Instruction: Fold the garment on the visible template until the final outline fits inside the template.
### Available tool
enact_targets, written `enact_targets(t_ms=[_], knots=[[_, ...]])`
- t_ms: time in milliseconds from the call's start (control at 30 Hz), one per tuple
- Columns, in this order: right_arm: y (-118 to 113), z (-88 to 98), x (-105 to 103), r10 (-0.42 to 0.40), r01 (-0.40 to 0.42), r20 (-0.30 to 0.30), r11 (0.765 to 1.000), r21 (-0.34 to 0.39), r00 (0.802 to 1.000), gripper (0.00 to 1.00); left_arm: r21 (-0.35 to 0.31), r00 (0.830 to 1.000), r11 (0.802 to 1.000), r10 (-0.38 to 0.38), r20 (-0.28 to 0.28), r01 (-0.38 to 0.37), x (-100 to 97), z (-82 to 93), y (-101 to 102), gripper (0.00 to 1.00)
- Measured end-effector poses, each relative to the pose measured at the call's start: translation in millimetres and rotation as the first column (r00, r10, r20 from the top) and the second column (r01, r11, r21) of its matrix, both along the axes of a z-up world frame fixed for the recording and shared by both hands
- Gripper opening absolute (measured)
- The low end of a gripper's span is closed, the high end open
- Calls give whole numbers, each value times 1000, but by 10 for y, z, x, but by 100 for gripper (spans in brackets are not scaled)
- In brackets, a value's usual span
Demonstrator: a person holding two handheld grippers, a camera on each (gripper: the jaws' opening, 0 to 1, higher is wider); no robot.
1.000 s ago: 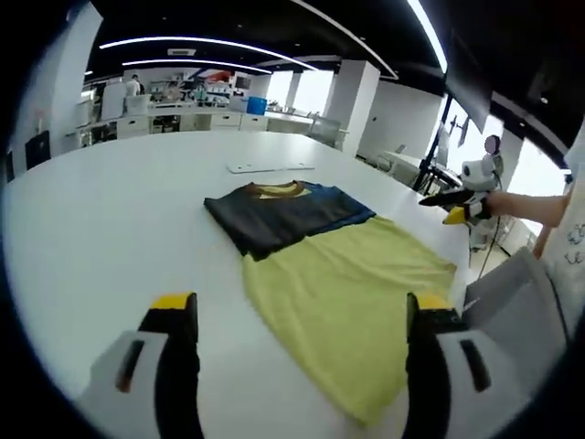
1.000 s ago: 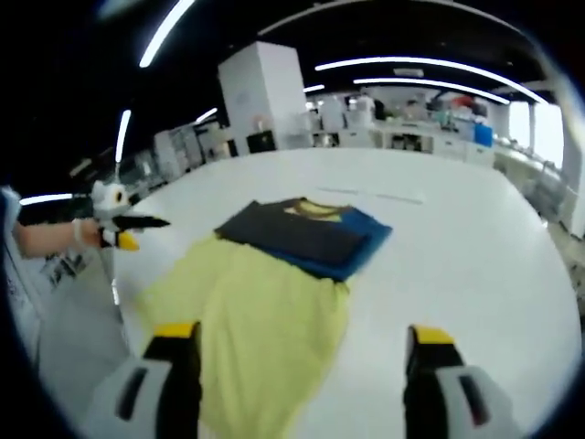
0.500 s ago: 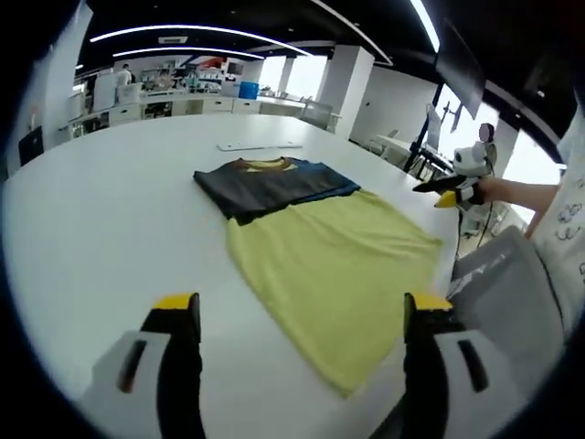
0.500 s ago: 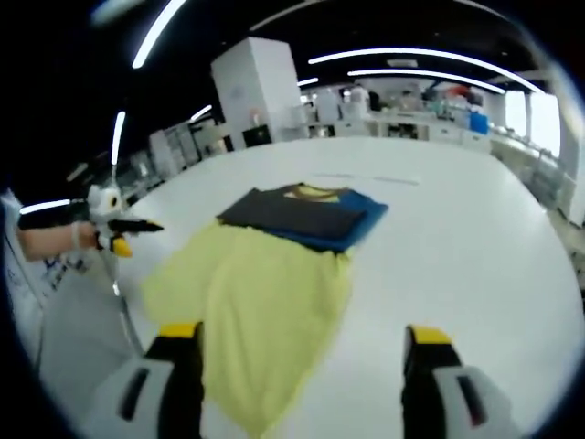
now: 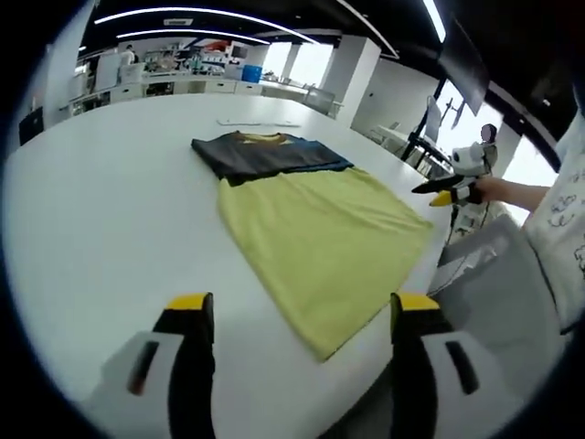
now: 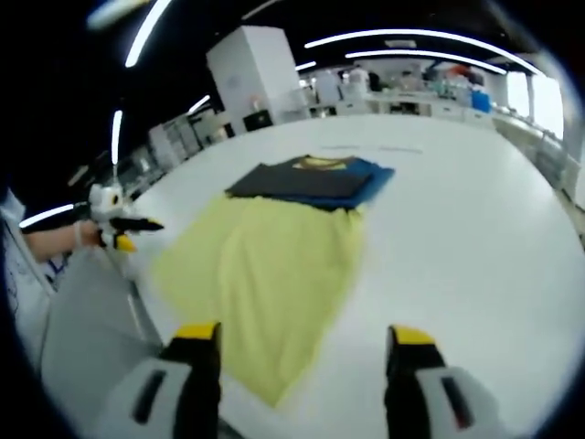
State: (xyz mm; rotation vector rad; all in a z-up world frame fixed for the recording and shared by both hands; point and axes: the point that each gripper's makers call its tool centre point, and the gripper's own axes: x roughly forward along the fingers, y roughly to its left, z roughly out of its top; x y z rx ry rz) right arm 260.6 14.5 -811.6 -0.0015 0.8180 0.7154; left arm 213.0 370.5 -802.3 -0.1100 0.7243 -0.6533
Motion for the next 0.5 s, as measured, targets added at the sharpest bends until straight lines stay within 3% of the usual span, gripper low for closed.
enact_targets(t_ms=[367, 500], knots=[[-29, -165, -233, 11, -10, -81, 1000, 6, 997, 50, -19, 997, 1000, 3, -83, -5, -174, -170, 30, 54], [-35, -214, -287, 15, -14, -108, 1000, 9, 994, 43, -41, 992, 999, 3, -125, -8, -252, -175, -71, 44]])
